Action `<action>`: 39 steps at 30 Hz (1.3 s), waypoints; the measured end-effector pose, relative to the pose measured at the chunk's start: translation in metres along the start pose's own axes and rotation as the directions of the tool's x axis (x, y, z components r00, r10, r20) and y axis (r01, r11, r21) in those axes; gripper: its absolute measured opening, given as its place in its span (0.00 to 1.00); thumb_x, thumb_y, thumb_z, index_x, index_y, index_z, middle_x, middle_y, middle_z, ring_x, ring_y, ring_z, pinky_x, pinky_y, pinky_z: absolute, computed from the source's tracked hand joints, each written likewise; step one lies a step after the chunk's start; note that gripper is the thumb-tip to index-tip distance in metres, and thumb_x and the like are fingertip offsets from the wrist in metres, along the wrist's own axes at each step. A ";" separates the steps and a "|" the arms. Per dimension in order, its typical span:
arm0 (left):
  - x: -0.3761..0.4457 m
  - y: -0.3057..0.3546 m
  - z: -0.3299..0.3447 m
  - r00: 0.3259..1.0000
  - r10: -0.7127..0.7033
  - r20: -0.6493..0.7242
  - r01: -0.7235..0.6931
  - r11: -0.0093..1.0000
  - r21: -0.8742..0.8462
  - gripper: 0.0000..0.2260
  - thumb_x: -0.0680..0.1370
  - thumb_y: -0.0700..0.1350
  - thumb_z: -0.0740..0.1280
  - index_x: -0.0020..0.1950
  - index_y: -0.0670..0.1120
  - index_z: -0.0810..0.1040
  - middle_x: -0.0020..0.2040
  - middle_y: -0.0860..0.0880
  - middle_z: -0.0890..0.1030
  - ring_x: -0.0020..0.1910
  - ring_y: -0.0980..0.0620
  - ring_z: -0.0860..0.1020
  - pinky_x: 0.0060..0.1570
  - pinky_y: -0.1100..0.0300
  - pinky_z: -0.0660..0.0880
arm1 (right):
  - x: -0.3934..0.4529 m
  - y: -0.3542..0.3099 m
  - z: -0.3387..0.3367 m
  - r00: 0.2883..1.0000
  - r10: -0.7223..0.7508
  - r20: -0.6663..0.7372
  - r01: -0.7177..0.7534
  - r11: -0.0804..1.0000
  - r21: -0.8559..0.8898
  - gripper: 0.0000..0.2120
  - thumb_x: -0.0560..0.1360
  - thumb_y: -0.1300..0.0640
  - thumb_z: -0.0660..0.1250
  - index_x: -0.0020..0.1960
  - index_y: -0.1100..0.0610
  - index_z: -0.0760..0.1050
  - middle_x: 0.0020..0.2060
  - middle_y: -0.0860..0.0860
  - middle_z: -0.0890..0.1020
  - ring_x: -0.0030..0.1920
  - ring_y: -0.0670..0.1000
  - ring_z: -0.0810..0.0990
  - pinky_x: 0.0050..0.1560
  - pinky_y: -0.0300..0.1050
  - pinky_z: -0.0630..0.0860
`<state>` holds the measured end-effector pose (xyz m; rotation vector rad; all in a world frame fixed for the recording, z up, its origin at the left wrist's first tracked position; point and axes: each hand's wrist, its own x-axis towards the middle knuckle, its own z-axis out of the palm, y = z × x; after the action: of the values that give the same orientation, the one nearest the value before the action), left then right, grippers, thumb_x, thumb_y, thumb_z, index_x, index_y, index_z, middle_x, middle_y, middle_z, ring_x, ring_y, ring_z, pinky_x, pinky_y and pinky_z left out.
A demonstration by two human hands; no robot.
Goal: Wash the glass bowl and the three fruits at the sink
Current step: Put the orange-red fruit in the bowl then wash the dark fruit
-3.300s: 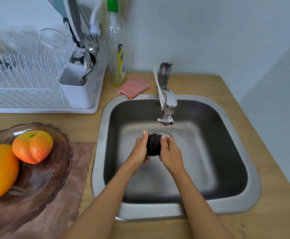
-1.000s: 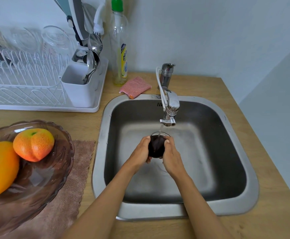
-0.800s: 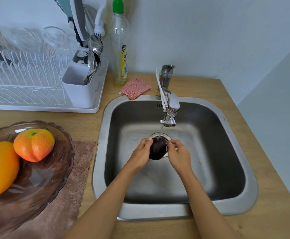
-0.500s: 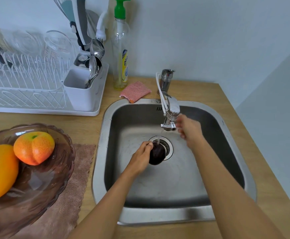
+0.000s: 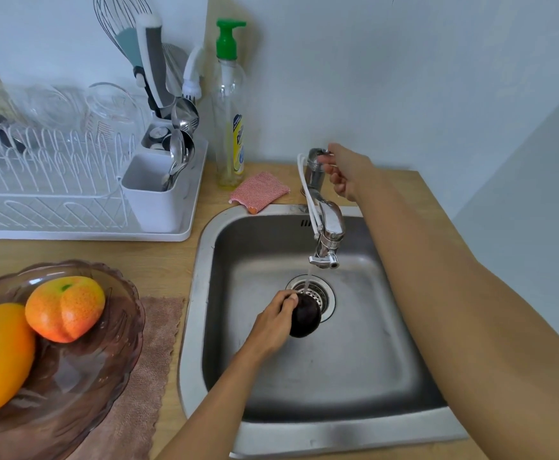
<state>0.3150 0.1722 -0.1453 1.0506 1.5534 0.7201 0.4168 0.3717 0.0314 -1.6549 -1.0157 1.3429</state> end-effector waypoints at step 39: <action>0.002 0.000 -0.001 0.999 -0.018 -0.041 0.018 1.000 -0.020 0.13 0.80 0.59 0.52 0.57 0.58 0.72 0.58 0.48 0.77 0.56 0.47 0.75 0.55 0.52 0.75 | -0.095 0.197 -0.031 1.000 -0.015 -0.021 0.010 0.974 -0.226 0.07 0.76 0.52 0.66 0.45 0.54 0.80 0.34 0.51 0.80 0.29 0.46 0.74 0.31 0.39 0.67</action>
<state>0.3144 0.1741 -0.1461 1.0113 1.5861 0.7480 0.4574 0.2052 -0.1077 -1.8222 -1.2009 1.2339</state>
